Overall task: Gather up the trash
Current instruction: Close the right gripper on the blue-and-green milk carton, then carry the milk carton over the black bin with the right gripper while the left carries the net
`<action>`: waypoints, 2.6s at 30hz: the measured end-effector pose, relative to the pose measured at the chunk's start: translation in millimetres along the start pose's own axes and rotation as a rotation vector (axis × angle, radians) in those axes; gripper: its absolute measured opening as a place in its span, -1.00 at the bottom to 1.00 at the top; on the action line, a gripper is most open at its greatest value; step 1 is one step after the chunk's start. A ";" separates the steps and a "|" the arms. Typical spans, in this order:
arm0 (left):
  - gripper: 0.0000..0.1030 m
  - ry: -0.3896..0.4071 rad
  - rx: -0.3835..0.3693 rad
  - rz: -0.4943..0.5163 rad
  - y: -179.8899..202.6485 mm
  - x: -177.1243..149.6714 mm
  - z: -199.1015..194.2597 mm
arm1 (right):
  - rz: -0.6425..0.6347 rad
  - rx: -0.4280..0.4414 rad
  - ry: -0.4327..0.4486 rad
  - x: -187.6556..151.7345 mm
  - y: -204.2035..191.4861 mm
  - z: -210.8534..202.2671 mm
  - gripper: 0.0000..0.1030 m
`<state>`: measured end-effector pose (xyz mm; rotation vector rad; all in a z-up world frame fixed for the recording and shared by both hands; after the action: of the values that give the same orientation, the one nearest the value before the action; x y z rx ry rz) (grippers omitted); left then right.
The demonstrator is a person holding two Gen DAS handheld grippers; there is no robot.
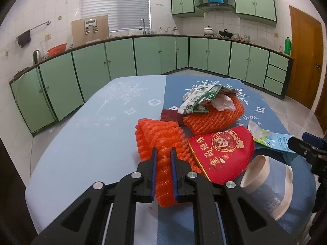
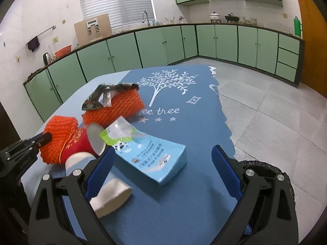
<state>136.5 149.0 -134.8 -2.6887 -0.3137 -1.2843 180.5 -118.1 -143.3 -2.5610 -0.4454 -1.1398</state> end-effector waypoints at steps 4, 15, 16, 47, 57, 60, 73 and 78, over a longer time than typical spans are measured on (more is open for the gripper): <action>-0.76 -0.003 0.005 0.006 3.2 -2.4 -0.7 | -0.019 0.008 -0.017 -7.2 1.6 4.6 0.79; -0.76 -0.015 0.019 0.022 7.0 -4.2 6.3 | -0.053 0.070 -0.106 -17.3 -3.4 22.3 0.36; -0.76 -0.016 0.019 0.022 7.2 -4.2 6.8 | -0.058 0.073 -0.111 -18.3 -4.2 23.0 0.24; -0.76 0.002 0.010 -0.013 -3.1 1.5 -1.8 | -0.105 0.024 -0.115 3.8 -12.9 33.1 0.57; -0.76 -0.010 0.013 -0.015 -3.2 1.3 4.7 | -0.088 0.041 -0.137 14.7 -13.1 55.0 0.57; -0.76 -0.012 0.015 -0.012 -3.1 1.3 5.2 | -0.082 0.070 -0.142 14.8 -14.9 55.1 0.27; -0.76 -0.005 0.010 -0.009 0.6 0.9 4.0 | 0.004 0.123 -0.180 0.6 -7.2 29.6 -0.50; -0.76 -0.007 0.008 -0.007 -0.3 0.4 3.4 | -0.050 0.088 -0.172 0.5 -11.4 27.0 0.09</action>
<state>139.3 150.1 -136.6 -2.6883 -0.3291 -1.2731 194.1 -97.1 -158.5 -2.5936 -0.5900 -0.8982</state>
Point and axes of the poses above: each gripper's, at about its wrist camera, not at the fingertips, and z roughly the way its jaws point, y to its right, x to its top, the point moved 9 cm from there along z, roughly the way its jaws point, and after that the axes turned 2 degrees about -y, right-handed, at the moved point
